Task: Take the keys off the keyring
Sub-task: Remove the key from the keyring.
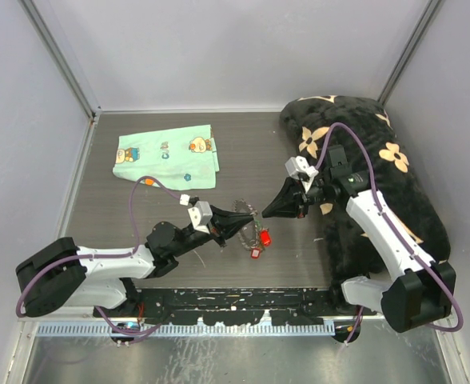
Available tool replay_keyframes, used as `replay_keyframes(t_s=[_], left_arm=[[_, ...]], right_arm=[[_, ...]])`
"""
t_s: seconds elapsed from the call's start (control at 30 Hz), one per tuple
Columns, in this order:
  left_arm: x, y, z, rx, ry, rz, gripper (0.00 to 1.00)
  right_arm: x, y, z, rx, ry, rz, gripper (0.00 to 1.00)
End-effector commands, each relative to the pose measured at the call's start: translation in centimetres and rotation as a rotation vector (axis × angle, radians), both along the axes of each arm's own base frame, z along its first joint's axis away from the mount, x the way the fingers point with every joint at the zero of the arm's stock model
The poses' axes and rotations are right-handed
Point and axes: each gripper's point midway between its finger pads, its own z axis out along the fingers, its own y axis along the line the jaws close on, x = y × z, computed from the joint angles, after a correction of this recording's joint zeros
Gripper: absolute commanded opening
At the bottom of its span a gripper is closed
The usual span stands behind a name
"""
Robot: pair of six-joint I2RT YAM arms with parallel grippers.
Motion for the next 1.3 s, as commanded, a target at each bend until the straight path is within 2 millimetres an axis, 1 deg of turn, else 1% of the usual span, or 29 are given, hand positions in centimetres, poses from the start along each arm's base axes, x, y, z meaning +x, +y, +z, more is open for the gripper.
replay_keyframes(t_s=[0.0, 0.2, 0.4, 0.47, 0.57, 0.67, 0.83, 1.1, 1.2, 1.27], left_arm=[[-0.6, 0.5, 5.4, -0.146, -0.081, -0.02, 0.0], [-0.8, 0.2, 5.5, -0.146, -0.076, -0.034, 0.0], [-0.9, 0.3, 5.6, -0.151, -0.074, -0.04, 0.0], [-0.9, 0.2, 5.6, -0.149, -0.072, -0.045, 0.0], [-1.1, 0.1, 5.4, -0.145, -0.069, -0.057, 0.0], [-1.2, -0.1, 5.4, -0.144, -0.068, -0.067, 0.0], [-1.3, -0.4, 5.4, -0.14, -0.065, -0.08, 0.0], [-1.0, -0.9, 5.3, -0.139, -0.062, -0.085, 0.0], [-1.1, -1.0, 5.6, -0.144, -0.065, -0.087, 0.0], [-1.0, -1.0, 5.6, -0.145, -0.065, -0.086, 0.0]], right_arm=[[-0.3, -0.2, 1.0, 0.014, -0.068, -0.006, 0.07], [-0.1, 0.2, -0.1, -0.02, -0.074, -0.009, 0.05], [0.2, 0.3, -0.7, -0.045, -0.087, -0.014, 0.05], [0.3, 0.3, -0.8, -0.045, -0.091, -0.014, 0.08], [0.3, 0.3, -0.8, -0.042, -0.102, -0.013, 0.19], [0.3, 0.4, -0.7, -0.035, -0.103, -0.009, 0.26], [-0.2, 0.5, -0.4, -0.009, -0.091, 0.013, 0.34], [-0.8, 0.6, -0.2, 0.003, -0.093, 0.033, 0.37], [-0.8, 0.7, -0.1, 0.004, -0.093, 0.035, 0.36], [-0.9, 0.7, 0.1, 0.007, -0.096, 0.036, 0.34]])
